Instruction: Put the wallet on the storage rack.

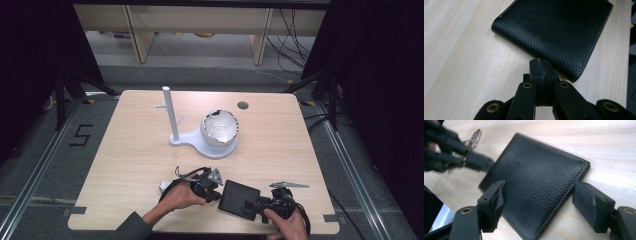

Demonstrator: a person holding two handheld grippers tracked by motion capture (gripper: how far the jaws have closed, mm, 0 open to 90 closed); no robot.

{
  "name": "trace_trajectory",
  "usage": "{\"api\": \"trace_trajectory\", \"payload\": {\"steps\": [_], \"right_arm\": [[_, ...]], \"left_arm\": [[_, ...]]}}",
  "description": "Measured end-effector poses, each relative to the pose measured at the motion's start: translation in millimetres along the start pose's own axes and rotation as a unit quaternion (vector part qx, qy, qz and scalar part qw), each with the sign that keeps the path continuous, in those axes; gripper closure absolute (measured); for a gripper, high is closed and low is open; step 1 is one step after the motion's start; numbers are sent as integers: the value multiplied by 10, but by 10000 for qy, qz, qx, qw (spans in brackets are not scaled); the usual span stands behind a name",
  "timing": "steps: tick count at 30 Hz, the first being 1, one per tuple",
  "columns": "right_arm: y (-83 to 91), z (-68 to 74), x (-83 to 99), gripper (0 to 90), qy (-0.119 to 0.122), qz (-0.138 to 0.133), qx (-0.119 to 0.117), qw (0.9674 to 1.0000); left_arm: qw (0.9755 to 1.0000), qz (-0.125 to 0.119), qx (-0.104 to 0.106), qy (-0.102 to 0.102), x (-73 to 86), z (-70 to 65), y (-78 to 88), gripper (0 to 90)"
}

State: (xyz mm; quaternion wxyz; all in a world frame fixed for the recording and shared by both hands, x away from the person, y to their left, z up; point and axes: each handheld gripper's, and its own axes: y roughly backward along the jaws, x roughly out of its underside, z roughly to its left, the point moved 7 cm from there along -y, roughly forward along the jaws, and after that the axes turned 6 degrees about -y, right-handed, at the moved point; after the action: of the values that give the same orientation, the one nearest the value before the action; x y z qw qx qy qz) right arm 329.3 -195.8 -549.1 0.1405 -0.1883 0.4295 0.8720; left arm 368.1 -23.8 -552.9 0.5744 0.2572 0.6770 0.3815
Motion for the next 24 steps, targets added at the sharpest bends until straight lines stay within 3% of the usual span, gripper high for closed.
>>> {"api": "trace_trajectory", "payload": {"steps": [3,5,8,9,13,15,16,17,18,19,20,21,23,24], "right_arm": [[-16,-50,-92,282,-360,-56,-174,9992],[-32,-93,-130,283,-248,-120,-192,9994],[-52,-114,-185,284,-327,-88,-222,9992],[-39,-67,-182,286,-674,38,-227,9975],[-71,-72,-235,295,-725,40,-201,9972],[-119,-101,-300,300,-474,-29,-133,9988],[-123,-60,-309,302,-690,71,-101,9975],[-162,-85,-351,303,-447,-18,-78,9990],[-169,-68,-363,305,-587,35,1,9983],[-193,-93,-395,316,-372,-6,-17,9993],[-188,-102,-403,328,-364,103,82,9993],[-202,-60,-411,337,-643,87,1,9979],[-198,-113,-428,349,-321,162,41,9993],[-205,-122,-430,351,-334,132,66,9993]], "left_arm": [[10000,-20,13,28,-7,-65,-18,894],[10000,-13,18,10,-9,-70,-19,894],[10000,-40,-1,50,-11,-80,-23,894],[10000,-35,8,64,-10,-83,-22,895],[10000,-36,50,71,-15,-118,-27,894],[10000,-42,58,70,-18,-127,-30,894],[10000,-37,60,69,-17,-130,-30,895],[9999,-37,71,82,-17,-134,-29,894],[9999,-37,71,82,-17,-134,-29,894],[9999,-27,58,81,-13,-134,-27,894],[10000,-19,47,73,-13,-137,-27,895],[10000,-25,46,68,-14,-139,-28,895],[10000,-21,45,80,-13,-139,-27,895],[10000,-22,42,87,-13,-140,-27,895]]}}
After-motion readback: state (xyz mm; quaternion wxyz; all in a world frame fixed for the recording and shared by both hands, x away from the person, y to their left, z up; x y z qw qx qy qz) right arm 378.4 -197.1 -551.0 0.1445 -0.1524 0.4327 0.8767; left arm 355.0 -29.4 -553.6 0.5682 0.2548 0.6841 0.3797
